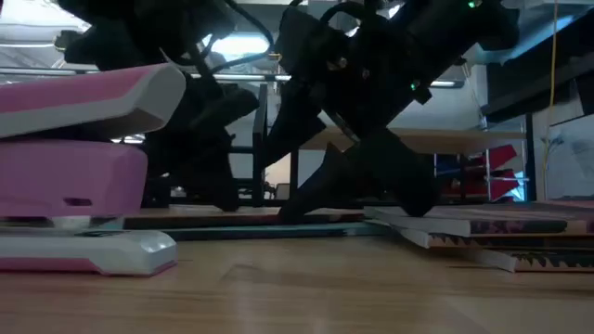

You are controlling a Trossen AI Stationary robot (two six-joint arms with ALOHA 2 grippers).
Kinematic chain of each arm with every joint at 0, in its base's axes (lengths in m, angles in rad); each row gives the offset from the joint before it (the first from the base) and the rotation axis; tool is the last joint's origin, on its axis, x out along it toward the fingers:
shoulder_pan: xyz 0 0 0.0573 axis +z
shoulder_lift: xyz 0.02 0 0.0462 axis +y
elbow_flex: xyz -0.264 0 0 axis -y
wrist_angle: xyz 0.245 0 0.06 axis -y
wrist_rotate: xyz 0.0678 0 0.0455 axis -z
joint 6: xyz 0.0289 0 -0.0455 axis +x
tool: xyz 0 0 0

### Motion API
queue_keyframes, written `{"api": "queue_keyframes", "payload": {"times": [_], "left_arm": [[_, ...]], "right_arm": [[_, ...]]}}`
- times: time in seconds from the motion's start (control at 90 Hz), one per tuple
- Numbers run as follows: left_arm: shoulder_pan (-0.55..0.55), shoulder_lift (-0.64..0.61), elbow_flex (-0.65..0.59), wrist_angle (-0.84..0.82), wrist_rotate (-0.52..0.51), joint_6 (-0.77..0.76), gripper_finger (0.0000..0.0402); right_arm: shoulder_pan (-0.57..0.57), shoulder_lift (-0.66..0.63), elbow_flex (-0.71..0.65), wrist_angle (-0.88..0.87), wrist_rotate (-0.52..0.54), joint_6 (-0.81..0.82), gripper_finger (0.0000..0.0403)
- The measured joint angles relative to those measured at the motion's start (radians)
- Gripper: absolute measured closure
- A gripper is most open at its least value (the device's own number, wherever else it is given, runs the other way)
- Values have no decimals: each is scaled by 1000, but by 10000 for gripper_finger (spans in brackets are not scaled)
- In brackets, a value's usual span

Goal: Stock shelves
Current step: Stack the brown book on top of the brown book

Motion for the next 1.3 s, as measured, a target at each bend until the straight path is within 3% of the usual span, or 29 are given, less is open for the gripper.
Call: {"api": "queue_keyframes", "payload": {"times": [0.156,0.478,0.656,0.833,1.067,1.3], "left_arm": [[-2,0,-3,33,5,0,401],[-7,-5,-3,41,-1,8,401],[-26,-68,4,1,-102,34,401],[-58,-116,37,-32,-242,46,401],[-92,-98,64,-49,-256,24,401],[-43,-5,63,-105,-188,-38,402]], "right_arm": [[30,-1,2,3,89,4,118],[36,-5,5,-77,-46,45,118],[35,-6,5,-107,-190,125,118],[32,-6,5,-98,-207,152,118],[2,-6,4,-94,-224,175,118],[-16,-5,4,-76,-231,144,118]]}}
